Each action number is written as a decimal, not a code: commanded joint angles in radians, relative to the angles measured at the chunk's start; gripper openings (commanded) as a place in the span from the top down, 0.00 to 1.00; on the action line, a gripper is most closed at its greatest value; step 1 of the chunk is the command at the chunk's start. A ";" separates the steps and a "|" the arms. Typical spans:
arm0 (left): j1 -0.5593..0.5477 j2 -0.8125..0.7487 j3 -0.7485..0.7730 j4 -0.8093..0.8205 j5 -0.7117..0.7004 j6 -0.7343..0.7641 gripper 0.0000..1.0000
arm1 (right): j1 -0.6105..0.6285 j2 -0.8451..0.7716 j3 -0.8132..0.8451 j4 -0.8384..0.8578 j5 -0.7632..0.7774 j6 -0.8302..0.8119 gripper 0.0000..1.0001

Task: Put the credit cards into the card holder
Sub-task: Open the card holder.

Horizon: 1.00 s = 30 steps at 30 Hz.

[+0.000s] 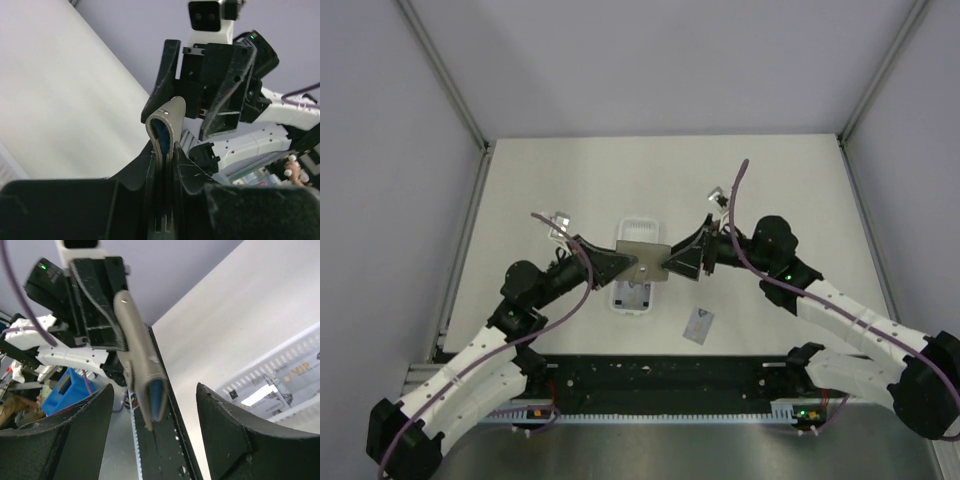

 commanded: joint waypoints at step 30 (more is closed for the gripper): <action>-0.058 -0.004 0.417 -0.350 0.167 0.286 0.39 | 0.068 0.049 0.277 -0.135 -0.337 -0.048 1.00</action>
